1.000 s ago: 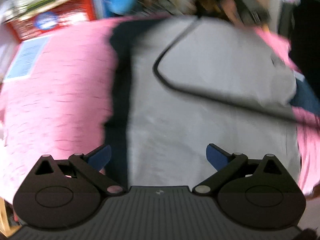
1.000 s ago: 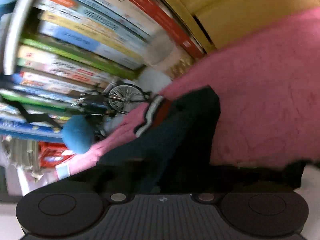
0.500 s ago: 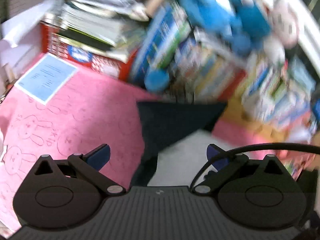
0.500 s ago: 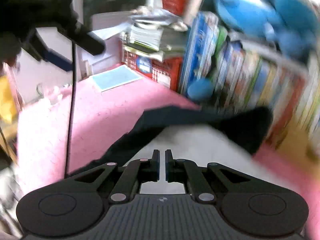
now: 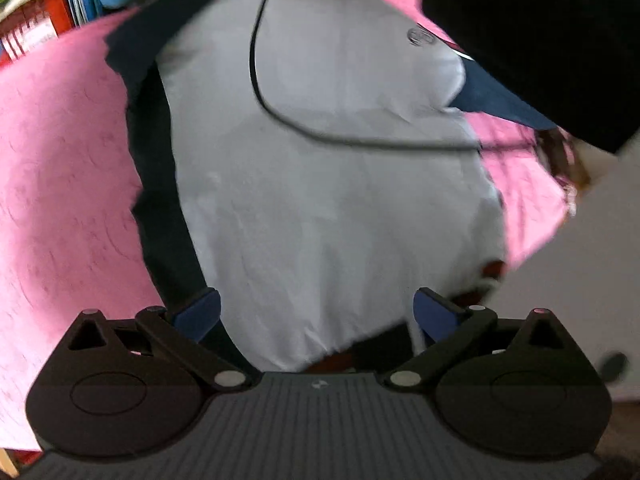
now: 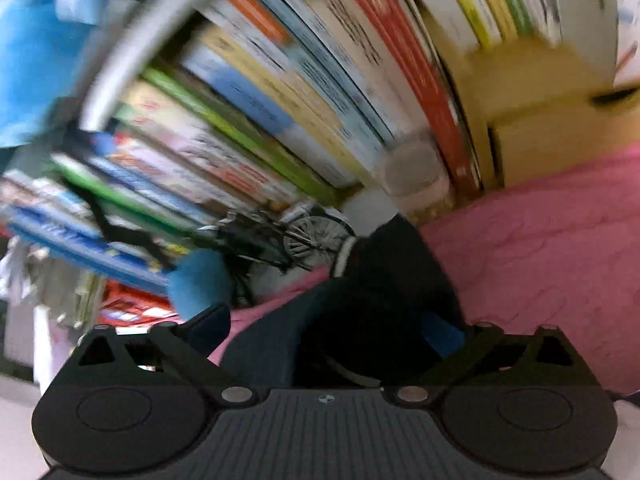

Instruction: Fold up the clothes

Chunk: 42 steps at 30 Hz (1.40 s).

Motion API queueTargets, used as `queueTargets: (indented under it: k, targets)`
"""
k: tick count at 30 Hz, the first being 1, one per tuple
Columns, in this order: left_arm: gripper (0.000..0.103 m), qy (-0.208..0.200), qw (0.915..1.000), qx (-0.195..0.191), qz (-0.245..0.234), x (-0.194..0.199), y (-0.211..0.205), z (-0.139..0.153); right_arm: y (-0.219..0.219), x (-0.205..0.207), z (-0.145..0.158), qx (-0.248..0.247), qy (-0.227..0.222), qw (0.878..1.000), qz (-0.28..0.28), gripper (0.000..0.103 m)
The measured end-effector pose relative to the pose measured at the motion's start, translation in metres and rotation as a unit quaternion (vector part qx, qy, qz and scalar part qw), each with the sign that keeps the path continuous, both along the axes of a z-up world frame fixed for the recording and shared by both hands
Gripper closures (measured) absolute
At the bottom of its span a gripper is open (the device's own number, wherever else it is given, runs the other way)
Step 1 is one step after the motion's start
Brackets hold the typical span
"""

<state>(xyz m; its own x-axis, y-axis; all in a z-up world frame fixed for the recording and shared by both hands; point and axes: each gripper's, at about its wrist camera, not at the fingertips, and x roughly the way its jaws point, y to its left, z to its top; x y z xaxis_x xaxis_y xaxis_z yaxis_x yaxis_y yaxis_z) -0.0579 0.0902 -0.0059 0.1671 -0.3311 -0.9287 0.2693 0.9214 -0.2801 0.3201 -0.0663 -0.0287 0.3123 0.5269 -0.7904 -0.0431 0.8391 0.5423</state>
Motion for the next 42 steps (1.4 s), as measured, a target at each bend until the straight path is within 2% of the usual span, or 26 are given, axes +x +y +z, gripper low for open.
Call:
queueTargets:
  k: [1,2,3,5,7,8,10,12,14,15,17,18,20,22,24,25,27,28,31,33,35,37,39,42]
  targets:
    - [0.000,0.002,1.0000,-0.007,0.004,-0.004,0.005,0.004,-0.002,-0.001,-0.004,-0.005,-0.001,1.000,-0.007,0.060]
    - [0.000,0.001,0.9998,-0.014,0.012,-0.009,0.011,0.008,-0.004,-0.001,-0.008,-0.011,-0.002,1.000,-0.013,0.082]
    - [0.000,-0.010,0.9992,-0.019,0.033,-0.014,0.020,0.014,-0.005,-0.002,-0.009,-0.022,-0.003,1.000,-0.012,0.096]
    - [0.000,-0.032,0.9925,-0.048,0.107,-0.017,0.050,0.024,-0.005,-0.011,-0.001,-0.039,-0.040,0.998,0.008,0.097]
    - [0.000,-0.051,0.9738,-0.090,0.202,-0.017,0.085,0.031,-0.001,-0.033,0.023,-0.073,-0.119,0.989,0.045,0.098]
    - [0.000,-0.063,0.9624,-0.100,0.245,-0.015,0.100,0.035,0.004,-0.055,0.040,-0.093,-0.174,0.977,0.076,0.098]
    - [0.000,-0.096,0.9455,-0.116,0.289,-0.003,0.117,0.046,0.017,-0.101,0.067,-0.116,-0.268,0.945,0.149,0.098]
    - [0.000,-0.133,0.9312,-0.130,0.313,0.012,0.127,0.059,0.029,-0.155,0.081,-0.136,-0.342,0.900,0.234,0.098]
    - [0.000,-0.158,0.9276,-0.140,0.308,0.034,0.124,0.068,0.037,-0.214,0.087,-0.151,-0.400,0.846,0.319,0.098]
    - [0.000,-0.167,0.9268,-0.143,0.304,0.047,0.120,0.071,0.040,-0.237,0.083,-0.150,-0.402,0.830,0.355,0.098]
    - [0.000,-0.170,0.9318,-0.145,0.286,0.080,0.105,0.066,0.046,-0.272,0.067,-0.149,-0.386,0.813,0.409,0.098]
    - [0.000,-0.170,0.9349,-0.144,0.276,0.098,0.095,0.063,0.048,-0.285,0.055,-0.153,-0.370,0.812,0.424,0.098]
    - [0.000,-0.154,0.9481,-0.127,0.248,0.133,0.067,0.046,0.050,-0.305,0.033,-0.164,-0.342,0.813,0.442,0.098]
    - [0.000,-0.115,0.9672,-0.080,0.212,0.160,0.031,0.021,0.049,-0.318,0.017,-0.179,-0.325,0.816,0.444,0.097]
    - [0.000,-0.093,0.9826,-0.023,0.159,0.167,-0.005,-0.003,0.046,-0.324,0.006,-0.187,-0.309,0.824,0.437,0.096]
    - [0.000,-0.090,0.9855,0.011,0.143,0.163,-0.020,-0.015,0.044,-0.325,0.004,-0.189,-0.303,0.828,0.432,0.094]
    - [0.000,-0.082,0.9854,0.033,0.146,0.150,-0.030,-0.036,0.038,-0.326,-0.002,-0.195,-0.295,0.833,0.425,0.093]
    - [0.000,-0.068,0.9838,0.030,0.163,0.144,-0.028,-0.047,0.035,-0.325,-0.004,-0.195,-0.293,0.836,0.420,0.089]
    - [0.000,-0.014,0.9724,0.011,0.233,0.133,-0.019,-0.079,0.024,-0.321,-0.013,-0.198,-0.269,0.850,0.407,0.086]
    - [0.003,0.001,0.9689,-0.010,0.247,0.129,-0.020,-0.091,0.013,-0.328,-0.016,-0.199,-0.257,0.853,0.407,0.084]
    - [0.015,-0.018,0.9754,-0.040,0.216,0.122,-0.028,-0.084,0.001,-0.331,-0.015,-0.194,-0.244,0.859,0.406,0.073]
    - [0.015,-0.034,0.9836,-0.083,0.156,0.113,-0.036,-0.071,-0.024,-0.329,-0.007,-0.174,-0.218,0.877,0.392,0.032]
    - [0.014,-0.048,0.9862,-0.130,0.090,0.103,-0.041,-0.055,-0.054,-0.325,-0.002,-0.169,-0.189,0.895,0.367,0.027]
    - [0.003,-0.071,0.9791,-0.162,0.100,0.089,-0.028,-0.044,-0.085,-0.322,-0.002,-0.209,-0.156,0.908,0.327,0.027]
